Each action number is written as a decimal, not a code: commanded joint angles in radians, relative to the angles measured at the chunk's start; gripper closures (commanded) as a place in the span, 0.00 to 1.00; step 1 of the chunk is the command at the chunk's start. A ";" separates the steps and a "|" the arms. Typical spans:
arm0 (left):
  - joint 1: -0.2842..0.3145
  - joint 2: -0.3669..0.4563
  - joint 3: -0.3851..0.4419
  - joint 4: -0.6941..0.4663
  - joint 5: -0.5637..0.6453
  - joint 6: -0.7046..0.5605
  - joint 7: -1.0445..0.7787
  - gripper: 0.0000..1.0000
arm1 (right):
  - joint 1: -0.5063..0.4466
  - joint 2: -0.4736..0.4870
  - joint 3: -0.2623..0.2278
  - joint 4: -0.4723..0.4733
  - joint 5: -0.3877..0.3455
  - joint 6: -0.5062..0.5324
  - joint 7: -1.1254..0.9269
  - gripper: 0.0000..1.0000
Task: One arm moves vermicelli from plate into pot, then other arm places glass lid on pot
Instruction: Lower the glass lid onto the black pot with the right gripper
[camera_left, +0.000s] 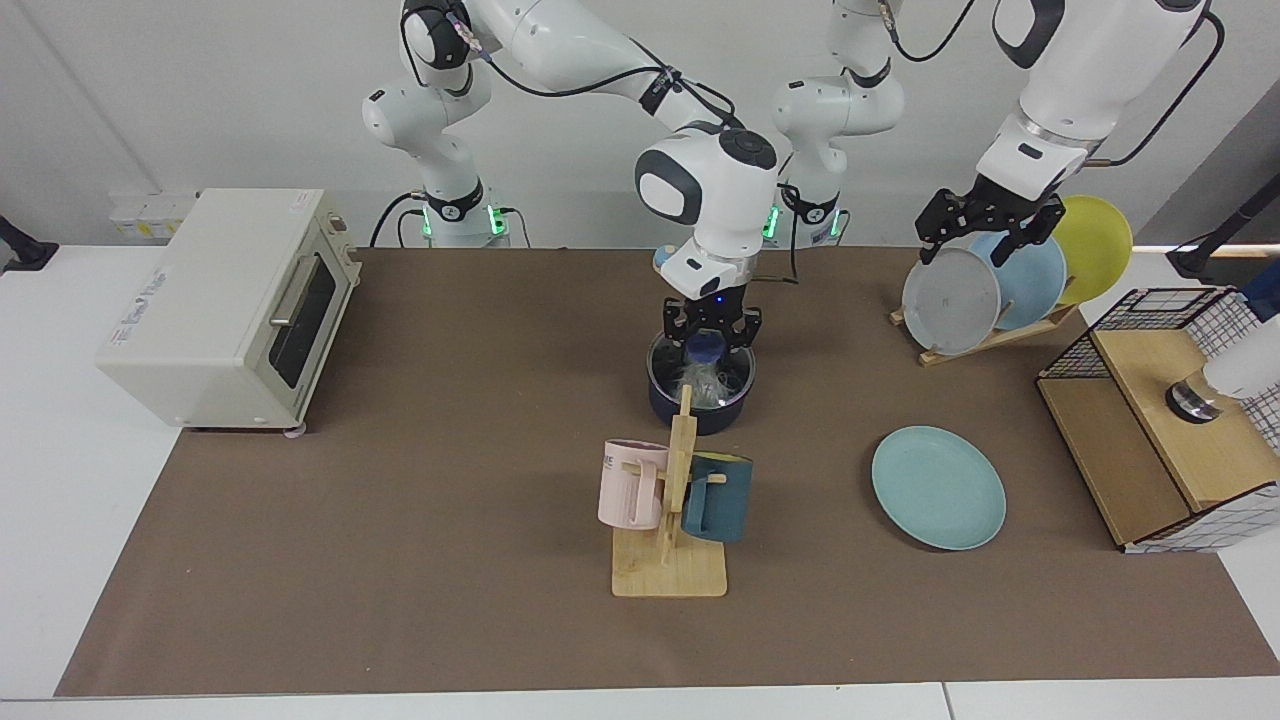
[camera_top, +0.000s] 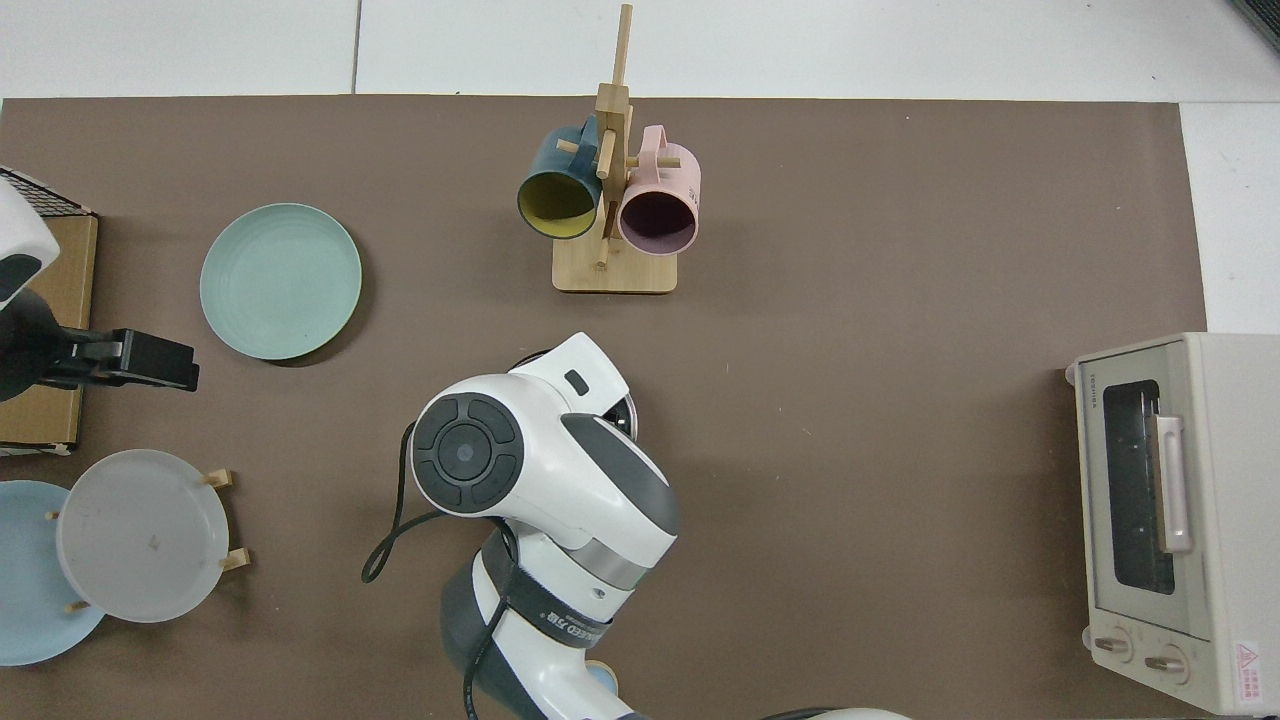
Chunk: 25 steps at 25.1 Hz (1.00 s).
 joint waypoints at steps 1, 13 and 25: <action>0.000 0.014 0.002 0.025 -0.003 -0.020 -0.012 0.00 | 0.001 -0.019 -0.002 -0.040 -0.026 0.021 0.025 1.00; 0.000 0.014 0.002 0.025 -0.003 -0.020 -0.012 0.00 | -0.007 -0.013 -0.002 -0.034 -0.046 0.042 0.045 1.00; 0.000 0.014 0.002 0.025 -0.003 -0.020 -0.012 0.00 | -0.019 -0.022 0.001 -0.015 -0.023 0.029 0.042 0.00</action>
